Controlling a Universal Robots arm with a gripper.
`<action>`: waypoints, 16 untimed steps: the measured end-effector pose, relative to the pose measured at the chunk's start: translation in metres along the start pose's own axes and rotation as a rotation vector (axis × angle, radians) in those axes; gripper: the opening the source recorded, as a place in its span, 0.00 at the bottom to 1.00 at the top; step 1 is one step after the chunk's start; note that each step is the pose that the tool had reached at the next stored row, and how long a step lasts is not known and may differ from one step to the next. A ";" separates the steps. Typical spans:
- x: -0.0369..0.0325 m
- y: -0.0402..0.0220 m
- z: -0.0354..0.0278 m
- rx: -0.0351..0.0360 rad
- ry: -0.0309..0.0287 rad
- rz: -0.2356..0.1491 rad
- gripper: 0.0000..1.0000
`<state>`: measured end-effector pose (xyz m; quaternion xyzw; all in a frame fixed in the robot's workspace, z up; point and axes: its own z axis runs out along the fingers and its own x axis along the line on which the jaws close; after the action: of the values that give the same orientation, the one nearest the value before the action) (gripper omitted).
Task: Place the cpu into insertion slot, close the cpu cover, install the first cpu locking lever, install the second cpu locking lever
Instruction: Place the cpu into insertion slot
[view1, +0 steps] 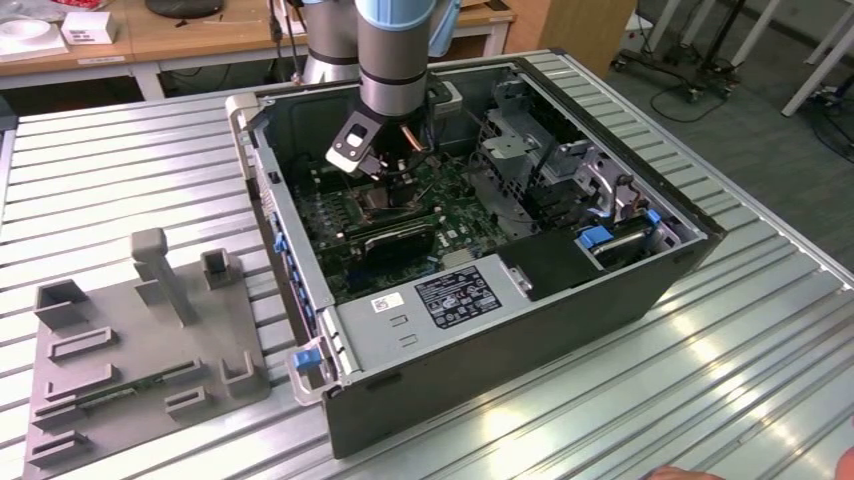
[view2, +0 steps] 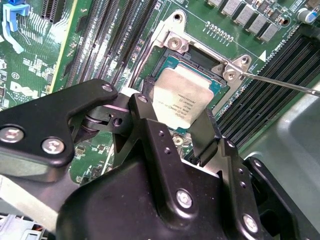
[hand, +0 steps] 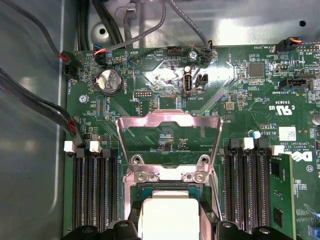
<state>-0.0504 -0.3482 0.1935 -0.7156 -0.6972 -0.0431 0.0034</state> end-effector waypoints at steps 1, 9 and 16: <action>0.0000 0.0000 0.0001 0.0001 -0.0001 0.000 0.54; 0.0000 0.0000 0.0002 0.0000 0.0000 0.000 0.54; 0.0000 0.0000 0.0003 -0.0001 0.0001 0.000 0.61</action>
<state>-0.0504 -0.3482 0.1932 -0.7156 -0.6972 -0.0431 0.0033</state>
